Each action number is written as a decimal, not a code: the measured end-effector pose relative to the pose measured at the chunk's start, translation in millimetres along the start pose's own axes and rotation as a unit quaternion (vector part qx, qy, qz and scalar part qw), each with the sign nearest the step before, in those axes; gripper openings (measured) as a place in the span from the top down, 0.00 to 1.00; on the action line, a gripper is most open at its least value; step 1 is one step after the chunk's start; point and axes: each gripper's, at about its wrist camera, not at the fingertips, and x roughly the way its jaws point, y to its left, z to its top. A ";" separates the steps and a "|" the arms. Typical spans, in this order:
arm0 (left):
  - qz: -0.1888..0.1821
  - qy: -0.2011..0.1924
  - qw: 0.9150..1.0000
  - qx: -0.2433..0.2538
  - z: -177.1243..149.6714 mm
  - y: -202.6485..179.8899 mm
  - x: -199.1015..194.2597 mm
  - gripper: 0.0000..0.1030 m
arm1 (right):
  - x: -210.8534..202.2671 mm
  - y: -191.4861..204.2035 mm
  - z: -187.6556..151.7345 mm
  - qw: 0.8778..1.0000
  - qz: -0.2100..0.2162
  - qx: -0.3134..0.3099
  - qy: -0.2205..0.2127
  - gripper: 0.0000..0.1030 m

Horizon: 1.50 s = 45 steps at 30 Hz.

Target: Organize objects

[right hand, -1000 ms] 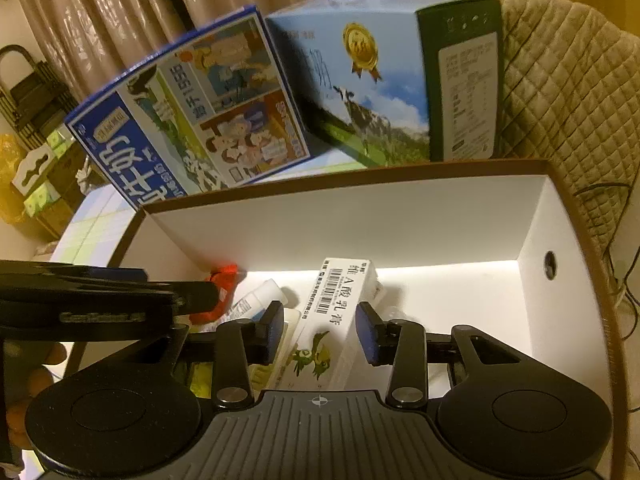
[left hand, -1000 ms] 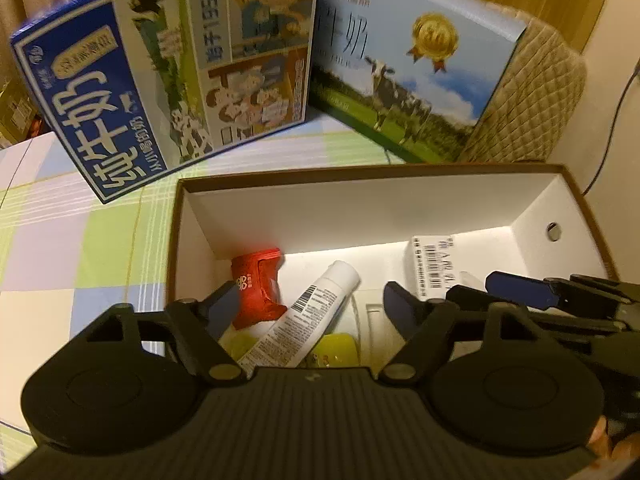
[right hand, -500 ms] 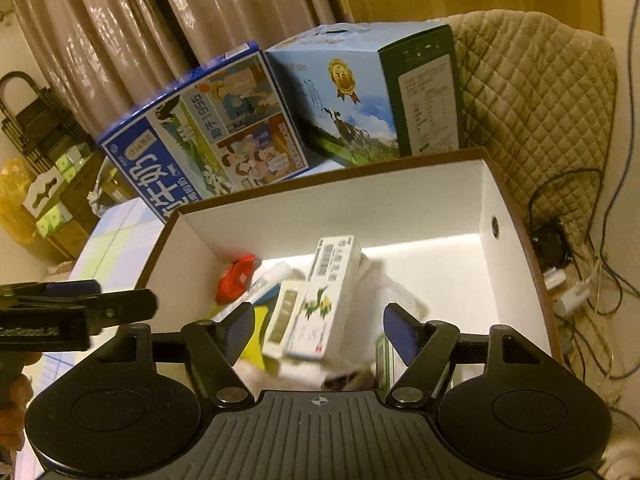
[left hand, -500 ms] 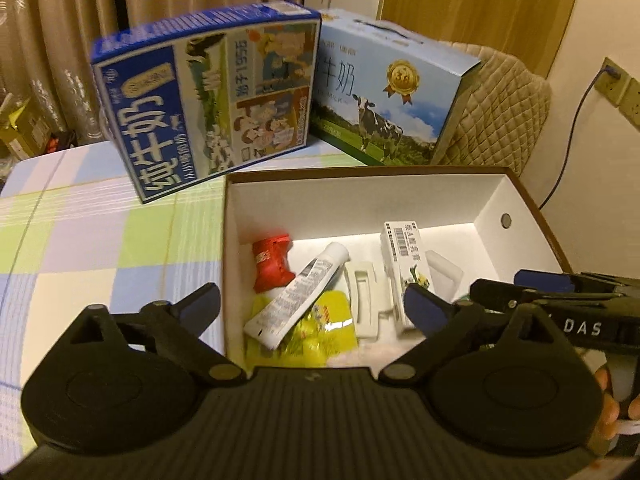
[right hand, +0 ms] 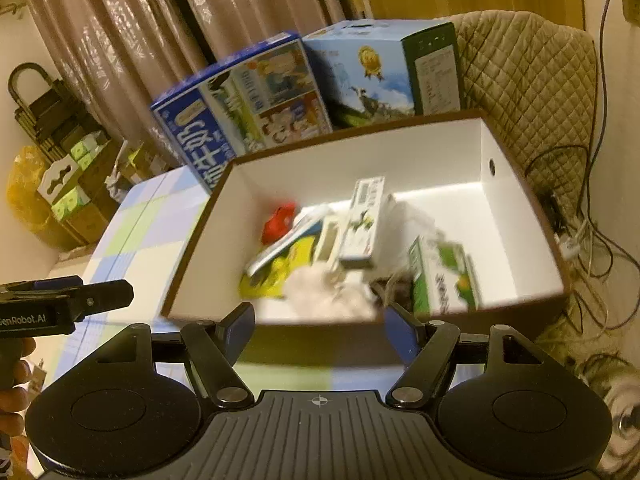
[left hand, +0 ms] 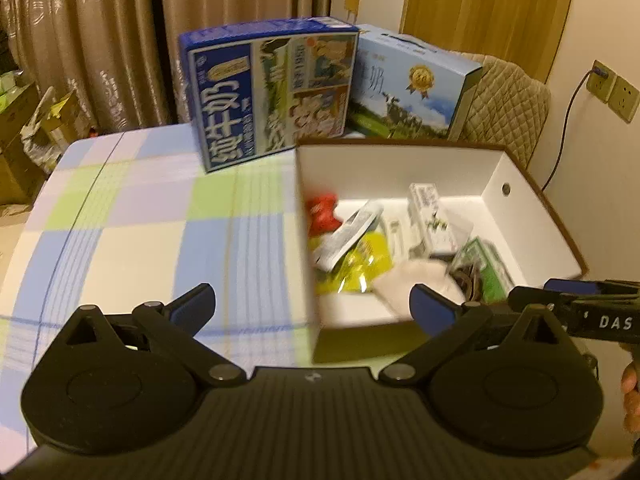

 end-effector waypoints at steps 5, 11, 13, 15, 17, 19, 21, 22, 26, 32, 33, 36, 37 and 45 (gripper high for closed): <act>-0.003 0.010 1.000 -0.011 -25.9 27.0 -26.4 0.01 | -13.1 29.9 -26.6 1.000 -0.001 -0.007 0.007 0.33; 0.006 0.014 1.000 -0.002 -58.1 53.9 -61.7 0.01 | -27.9 69.1 -61.5 1.000 -0.005 -0.013 0.012 0.33; 0.003 0.016 1.000 -0.003 -68.6 63.3 -72.9 0.01 | -32.6 81.6 -72.7 1.000 -0.006 -0.015 0.013 0.33; 0.001 0.017 1.000 -0.003 -78.9 71.0 -82.5 0.01 | -37.0 93.8 -83.6 1.000 -0.007 -0.017 0.014 0.33; 0.000 0.019 1.000 -0.002 -89.1 79.8 -91.8 0.01 | -41.5 106.3 -95.4 1.000 -0.008 -0.018 0.016 0.33; -0.003 0.021 1.000 -0.002 -98.0 87.7 -99.6 0.01 | -44.9 118.0 -106.4 1.000 -0.009 -0.020 0.018 0.33; -0.004 0.024 1.000 -0.002 -106.8 95.7 -107.3 0.01 | -47.3 128.1 -115.4 1.000 -0.010 -0.021 0.019 0.33; -0.004 0.024 1.000 -0.003 -111.8 100.1 -111.7 0.01 | -49.0 134.7 -120.8 1.000 -0.009 -0.023 0.019 0.33; -0.007 0.032 0.999 -0.009 -130.5 115.2 -125.5 0.01 | -54.0 157.2 -139.0 0.999 -0.006 -0.033 0.021 0.33; -0.011 0.042 0.999 -0.013 -153.0 130.6 -138.4 0.01 | -57.6 181.3 -158.7 0.999 0.000 -0.039 0.025 0.33; -0.011 0.044 0.999 -0.014 -156.5 133.4 -140.1 0.01 | -58.2 184.8 -161.3 0.999 0.001 -0.041 0.025 0.33; -0.011 0.045 0.999 -0.014 -164.7 139.3 -145.6 0.01 | -58.9 192.9 -167.6 0.999 0.003 -0.042 0.026 0.33; -0.010 0.045 0.999 -0.013 -167.5 141.3 -148.0 0.01 | -59.3 195.6 -170.4 0.999 0.003 -0.043 0.026 0.33; -0.006 0.039 0.999 -0.018 -179.5 152.0 -161.5 0.01 | -60.3 213.5 -183.7 0.998 0.009 -0.051 0.028 0.33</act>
